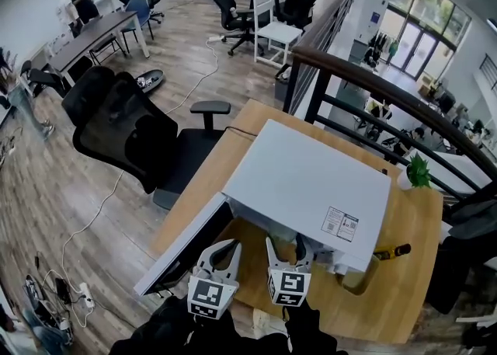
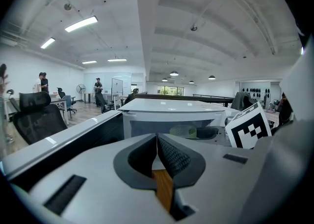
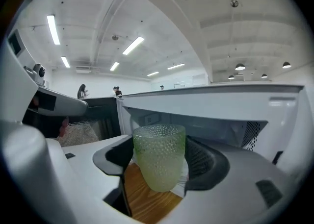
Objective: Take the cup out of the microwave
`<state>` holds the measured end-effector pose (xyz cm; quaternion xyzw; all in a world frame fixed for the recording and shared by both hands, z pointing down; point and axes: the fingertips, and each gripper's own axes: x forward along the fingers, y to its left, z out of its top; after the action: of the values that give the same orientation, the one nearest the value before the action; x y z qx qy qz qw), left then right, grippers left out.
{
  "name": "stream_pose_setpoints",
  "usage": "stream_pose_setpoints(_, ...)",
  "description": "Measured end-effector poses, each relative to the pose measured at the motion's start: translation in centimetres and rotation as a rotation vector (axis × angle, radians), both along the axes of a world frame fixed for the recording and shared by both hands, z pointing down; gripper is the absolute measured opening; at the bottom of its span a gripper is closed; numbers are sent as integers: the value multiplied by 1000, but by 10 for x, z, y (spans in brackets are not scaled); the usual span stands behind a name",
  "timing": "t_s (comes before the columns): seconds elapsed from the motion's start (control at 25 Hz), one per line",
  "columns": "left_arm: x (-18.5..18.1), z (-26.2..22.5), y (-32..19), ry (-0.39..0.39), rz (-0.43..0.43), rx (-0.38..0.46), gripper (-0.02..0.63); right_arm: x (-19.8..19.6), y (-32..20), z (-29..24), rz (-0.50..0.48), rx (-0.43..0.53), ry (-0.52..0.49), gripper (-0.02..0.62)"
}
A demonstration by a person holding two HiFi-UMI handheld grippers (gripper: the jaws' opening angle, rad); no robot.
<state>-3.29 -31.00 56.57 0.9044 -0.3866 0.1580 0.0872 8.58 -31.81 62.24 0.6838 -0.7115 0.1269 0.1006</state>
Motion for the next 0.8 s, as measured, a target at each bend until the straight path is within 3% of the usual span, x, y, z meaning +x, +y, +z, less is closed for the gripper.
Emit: stream_pose_setpoints(0.8, -33, -47, 75, 22, -115, 78, 28, -32, 72, -64, -138, 69, -2, 342)
